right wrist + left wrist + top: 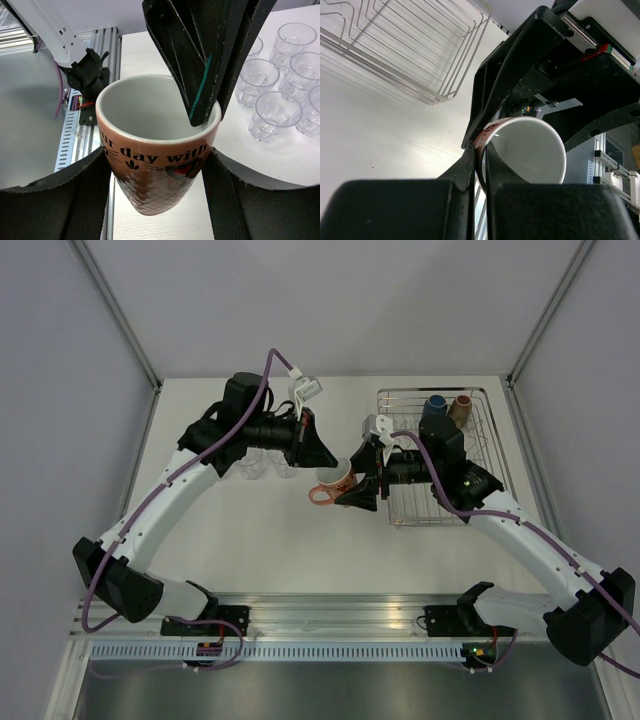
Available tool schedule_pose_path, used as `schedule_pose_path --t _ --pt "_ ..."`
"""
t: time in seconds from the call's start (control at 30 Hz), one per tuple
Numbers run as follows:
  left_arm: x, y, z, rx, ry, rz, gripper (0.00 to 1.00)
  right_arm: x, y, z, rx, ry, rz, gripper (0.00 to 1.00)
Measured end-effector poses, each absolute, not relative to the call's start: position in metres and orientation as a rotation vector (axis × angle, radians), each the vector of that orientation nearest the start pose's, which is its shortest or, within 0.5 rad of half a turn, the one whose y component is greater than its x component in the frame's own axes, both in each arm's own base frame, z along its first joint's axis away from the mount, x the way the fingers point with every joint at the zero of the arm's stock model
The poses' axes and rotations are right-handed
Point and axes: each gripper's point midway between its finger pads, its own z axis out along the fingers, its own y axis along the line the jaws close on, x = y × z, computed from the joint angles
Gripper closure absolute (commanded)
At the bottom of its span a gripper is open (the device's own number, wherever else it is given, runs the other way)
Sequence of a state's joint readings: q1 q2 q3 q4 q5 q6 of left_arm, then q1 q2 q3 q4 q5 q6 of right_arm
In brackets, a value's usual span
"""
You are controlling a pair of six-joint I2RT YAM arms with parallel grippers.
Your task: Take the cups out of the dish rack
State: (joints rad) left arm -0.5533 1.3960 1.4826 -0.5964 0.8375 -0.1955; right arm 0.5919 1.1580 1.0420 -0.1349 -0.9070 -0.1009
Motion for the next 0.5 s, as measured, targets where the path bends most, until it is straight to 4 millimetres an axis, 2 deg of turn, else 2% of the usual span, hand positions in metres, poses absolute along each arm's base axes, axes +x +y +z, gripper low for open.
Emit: schedule_pose_path --t 0.13,0.2,0.23,0.27,0.33,0.37,0.47,0.5 --pt "0.2307 -0.3018 0.328 0.914 1.955 -1.309 0.98 0.201 0.2988 0.3005 -1.216 1.431 1.166 0.94" --pt "0.231 -0.3012 0.3275 0.91 1.954 -1.303 0.98 0.2008 0.2988 0.3004 -1.216 1.433 1.167 0.86" --pt "0.231 -0.3005 0.3272 0.907 1.952 -1.295 0.98 0.2009 0.2988 0.3003 -1.215 1.433 1.167 0.8" --pt "0.2309 -0.2999 0.3273 0.904 1.947 -1.285 0.98 0.2014 0.2987 0.3002 -1.213 1.435 1.165 0.63" --pt "0.2309 -0.2985 0.328 0.896 1.936 -1.265 0.98 0.2018 0.2989 0.3005 -1.212 1.434 1.162 0.47" --pt "0.231 -0.2975 0.3289 0.891 1.928 -1.252 0.98 0.2023 0.2993 0.3011 -1.211 1.431 1.159 0.28" --pt "0.2333 -0.2937 0.329 0.857 1.923 -1.208 0.98 0.2051 0.2998 0.303 -1.205 1.42 1.138 0.11" --pt "0.233 -0.2921 0.3288 0.842 1.929 -1.199 0.98 0.2064 0.2995 0.3049 -1.201 1.412 1.127 0.1"
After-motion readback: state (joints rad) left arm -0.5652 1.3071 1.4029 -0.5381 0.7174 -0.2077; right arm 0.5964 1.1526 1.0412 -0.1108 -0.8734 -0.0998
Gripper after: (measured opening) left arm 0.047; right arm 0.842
